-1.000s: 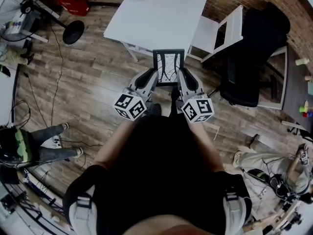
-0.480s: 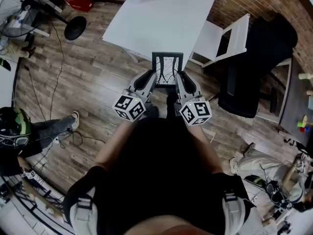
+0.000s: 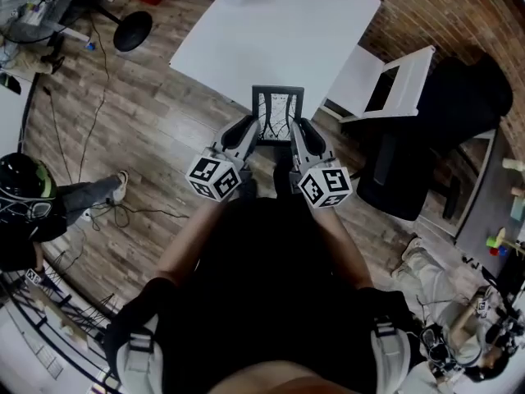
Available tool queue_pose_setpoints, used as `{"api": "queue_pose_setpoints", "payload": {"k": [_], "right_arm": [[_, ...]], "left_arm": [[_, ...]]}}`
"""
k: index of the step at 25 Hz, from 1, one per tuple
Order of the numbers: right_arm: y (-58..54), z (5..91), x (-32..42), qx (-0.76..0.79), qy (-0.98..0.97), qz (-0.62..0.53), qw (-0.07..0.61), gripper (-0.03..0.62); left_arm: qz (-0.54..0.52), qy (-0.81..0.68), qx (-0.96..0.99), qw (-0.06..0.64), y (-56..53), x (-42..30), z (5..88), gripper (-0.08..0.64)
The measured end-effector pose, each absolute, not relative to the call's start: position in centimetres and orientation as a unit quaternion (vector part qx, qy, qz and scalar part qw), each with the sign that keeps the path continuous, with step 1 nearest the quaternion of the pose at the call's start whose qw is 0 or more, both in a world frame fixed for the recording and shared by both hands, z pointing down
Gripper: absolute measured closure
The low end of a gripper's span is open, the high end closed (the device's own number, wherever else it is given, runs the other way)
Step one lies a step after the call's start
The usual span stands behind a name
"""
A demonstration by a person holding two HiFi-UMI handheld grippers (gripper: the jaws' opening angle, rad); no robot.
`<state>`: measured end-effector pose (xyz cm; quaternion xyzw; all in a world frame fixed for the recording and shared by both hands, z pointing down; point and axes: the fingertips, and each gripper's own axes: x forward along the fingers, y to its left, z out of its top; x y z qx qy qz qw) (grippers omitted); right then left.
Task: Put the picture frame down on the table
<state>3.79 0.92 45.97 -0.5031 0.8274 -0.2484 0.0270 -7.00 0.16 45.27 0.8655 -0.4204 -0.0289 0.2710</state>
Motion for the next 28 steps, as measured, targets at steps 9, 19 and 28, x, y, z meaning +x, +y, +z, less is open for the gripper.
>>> {"api": "queue_pose_setpoints", "payload": {"k": [9, 19, 28], "right_arm": [[-4.1, 46.8, 6.0, -0.464, 0.846, -0.264, 0.010, 0.522], [-8.1, 48.1, 7.6, -0.428, 0.857, -0.287, -0.010, 0.520], [-10.0, 49.9, 7.3, -0.424, 0.850, -0.311, -0.026, 0.520]], "left_arm": [[-0.030, -0.459, 0.844, 0.276, -4.3, -4.8, 45.8, 0.485], [-0.029, -0.493, 0.825, 0.274, -7.9, -3.1, 46.3, 0.485], [-0.027, -0.504, 0.814, 0.287, -9.7, -3.4, 47.7, 0.485]]}}
